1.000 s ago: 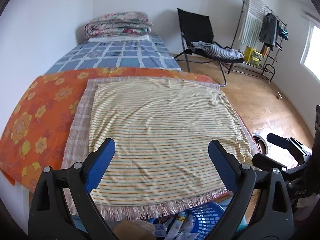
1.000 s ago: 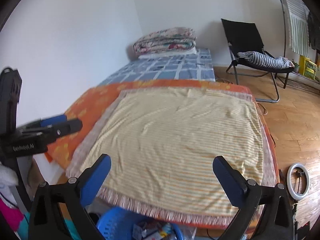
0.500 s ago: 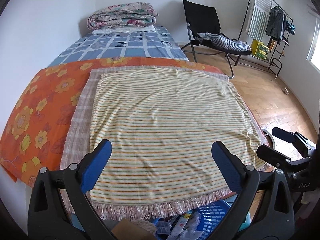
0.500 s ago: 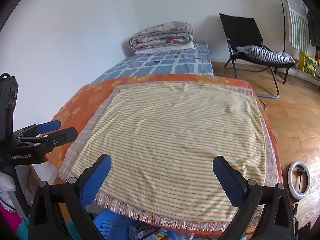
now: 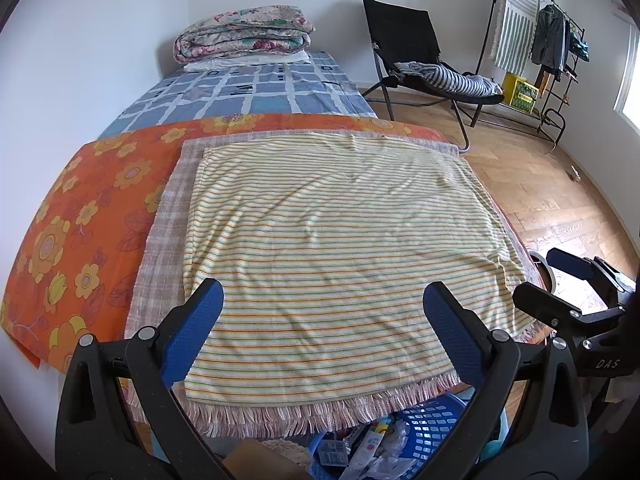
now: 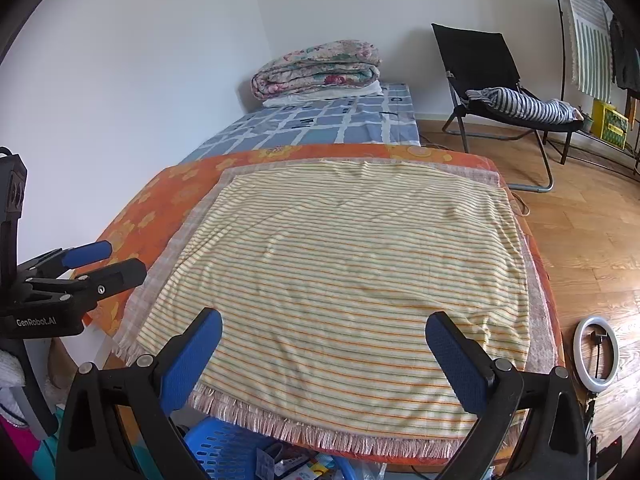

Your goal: Collect trash

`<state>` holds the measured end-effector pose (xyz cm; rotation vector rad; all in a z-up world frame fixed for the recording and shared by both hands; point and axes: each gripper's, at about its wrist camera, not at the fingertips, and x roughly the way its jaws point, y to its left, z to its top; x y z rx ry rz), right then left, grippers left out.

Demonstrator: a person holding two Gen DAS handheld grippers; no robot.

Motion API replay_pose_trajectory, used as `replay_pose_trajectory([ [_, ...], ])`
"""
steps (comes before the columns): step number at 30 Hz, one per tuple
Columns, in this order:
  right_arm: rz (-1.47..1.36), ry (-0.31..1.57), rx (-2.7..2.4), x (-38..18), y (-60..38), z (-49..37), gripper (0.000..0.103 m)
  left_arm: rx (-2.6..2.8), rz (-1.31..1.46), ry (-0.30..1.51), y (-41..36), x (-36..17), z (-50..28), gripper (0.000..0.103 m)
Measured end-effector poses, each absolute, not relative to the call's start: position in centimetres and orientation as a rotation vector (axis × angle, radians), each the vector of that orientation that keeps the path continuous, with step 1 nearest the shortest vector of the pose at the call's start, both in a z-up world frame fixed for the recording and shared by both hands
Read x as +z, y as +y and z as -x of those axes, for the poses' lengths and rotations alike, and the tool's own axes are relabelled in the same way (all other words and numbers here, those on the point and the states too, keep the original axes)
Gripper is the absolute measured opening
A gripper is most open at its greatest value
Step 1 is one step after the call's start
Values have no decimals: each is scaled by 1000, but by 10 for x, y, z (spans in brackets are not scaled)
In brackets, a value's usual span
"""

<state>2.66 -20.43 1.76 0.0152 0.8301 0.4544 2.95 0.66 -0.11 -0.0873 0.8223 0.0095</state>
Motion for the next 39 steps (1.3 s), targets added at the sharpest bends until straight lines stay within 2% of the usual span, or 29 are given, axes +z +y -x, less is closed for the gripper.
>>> replay_pose_trajectory([
  [39, -29, 860, 447, 9, -209, -28, 103, 38, 59, 827, 6, 2, -30, 102],
])
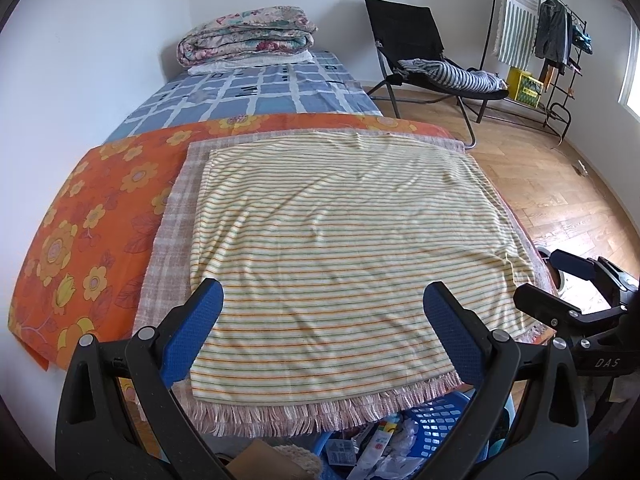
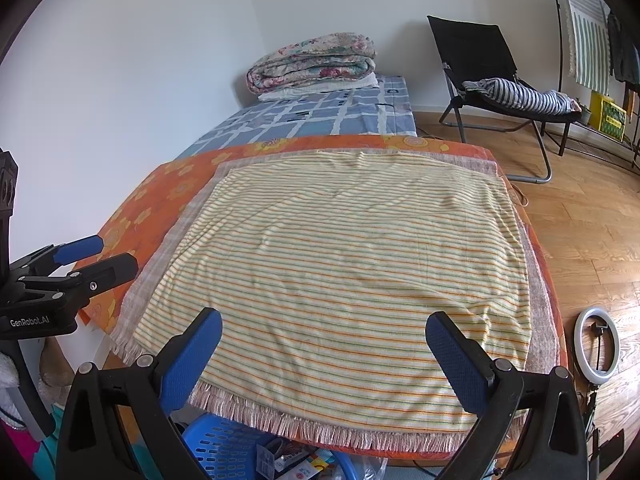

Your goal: Collect trash

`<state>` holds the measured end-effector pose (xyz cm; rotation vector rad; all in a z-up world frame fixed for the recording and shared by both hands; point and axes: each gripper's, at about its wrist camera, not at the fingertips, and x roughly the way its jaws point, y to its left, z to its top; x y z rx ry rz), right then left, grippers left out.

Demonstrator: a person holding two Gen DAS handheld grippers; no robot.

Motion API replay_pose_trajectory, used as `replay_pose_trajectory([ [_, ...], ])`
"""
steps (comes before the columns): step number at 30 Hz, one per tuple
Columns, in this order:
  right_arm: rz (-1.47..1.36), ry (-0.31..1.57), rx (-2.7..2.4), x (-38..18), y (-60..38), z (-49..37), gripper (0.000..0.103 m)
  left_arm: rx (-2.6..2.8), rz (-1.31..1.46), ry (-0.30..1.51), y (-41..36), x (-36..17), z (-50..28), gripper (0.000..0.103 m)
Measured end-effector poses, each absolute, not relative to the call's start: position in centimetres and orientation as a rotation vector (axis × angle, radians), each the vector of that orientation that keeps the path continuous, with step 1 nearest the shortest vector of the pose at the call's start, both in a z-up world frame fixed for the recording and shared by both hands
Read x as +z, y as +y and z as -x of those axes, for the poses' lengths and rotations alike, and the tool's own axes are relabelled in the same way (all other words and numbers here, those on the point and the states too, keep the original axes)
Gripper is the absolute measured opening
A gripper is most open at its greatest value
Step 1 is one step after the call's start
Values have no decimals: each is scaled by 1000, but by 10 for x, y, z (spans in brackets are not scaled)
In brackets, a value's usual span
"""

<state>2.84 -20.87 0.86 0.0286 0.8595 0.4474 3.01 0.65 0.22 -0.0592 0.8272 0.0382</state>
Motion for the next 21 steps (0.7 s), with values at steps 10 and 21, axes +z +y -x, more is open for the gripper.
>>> replay_pose_trajectory([
  [10, -22, 867, 453, 7, -209, -29, 103, 35, 58, 839, 7, -1, -29, 102],
  [21, -23, 873, 454, 5, -210, -28, 103, 14, 76, 847, 4, -4, -29, 102],
])
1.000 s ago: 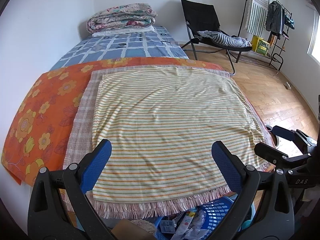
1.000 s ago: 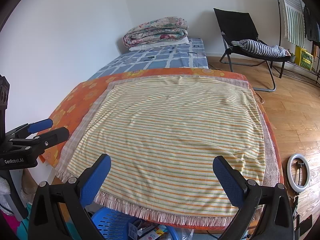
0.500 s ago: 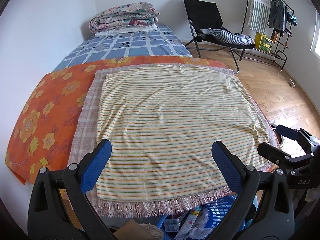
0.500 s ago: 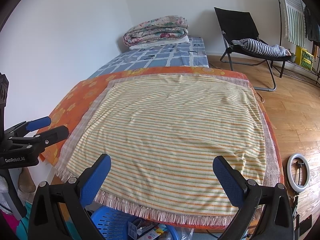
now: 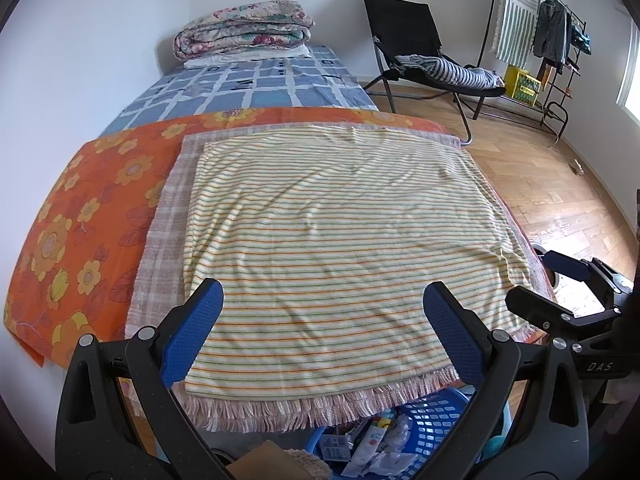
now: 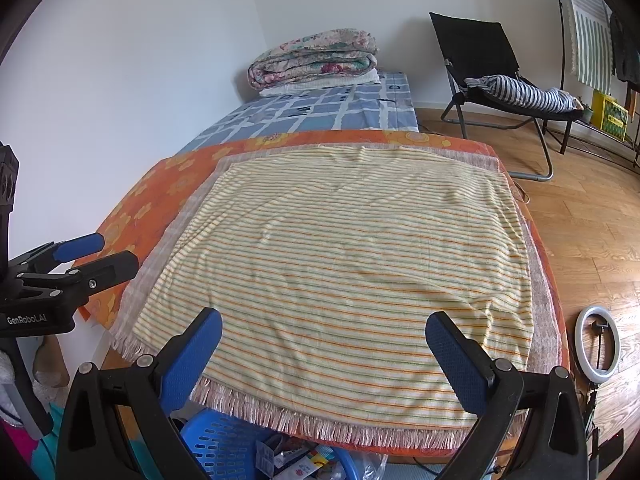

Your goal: Collect trash

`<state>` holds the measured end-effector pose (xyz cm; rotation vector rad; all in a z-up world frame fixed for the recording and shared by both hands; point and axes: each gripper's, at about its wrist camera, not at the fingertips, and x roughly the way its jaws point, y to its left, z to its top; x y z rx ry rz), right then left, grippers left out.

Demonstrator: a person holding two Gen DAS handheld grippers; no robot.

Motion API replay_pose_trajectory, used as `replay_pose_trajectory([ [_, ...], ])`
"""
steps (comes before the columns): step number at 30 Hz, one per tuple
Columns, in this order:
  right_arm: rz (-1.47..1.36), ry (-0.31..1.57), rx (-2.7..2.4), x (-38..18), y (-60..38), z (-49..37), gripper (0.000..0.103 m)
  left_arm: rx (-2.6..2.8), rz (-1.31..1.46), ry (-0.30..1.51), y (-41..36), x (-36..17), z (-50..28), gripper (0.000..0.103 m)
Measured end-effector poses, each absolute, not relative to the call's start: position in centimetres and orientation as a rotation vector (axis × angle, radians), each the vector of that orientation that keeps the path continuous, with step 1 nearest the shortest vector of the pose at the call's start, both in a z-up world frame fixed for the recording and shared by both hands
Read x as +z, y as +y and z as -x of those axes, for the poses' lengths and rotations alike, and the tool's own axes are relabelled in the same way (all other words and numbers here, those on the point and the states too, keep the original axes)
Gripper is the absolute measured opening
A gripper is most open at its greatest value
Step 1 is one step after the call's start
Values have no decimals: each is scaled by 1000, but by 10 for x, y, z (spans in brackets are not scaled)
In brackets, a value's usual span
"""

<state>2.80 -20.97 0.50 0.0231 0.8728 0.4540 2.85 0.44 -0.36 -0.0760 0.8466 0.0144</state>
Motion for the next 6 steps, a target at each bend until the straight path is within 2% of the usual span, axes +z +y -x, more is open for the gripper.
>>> replay_pose_trajectory([
  [6, -23, 875, 452, 4, -210, -28, 103, 9, 72, 845, 1, -4, -30, 102],
])
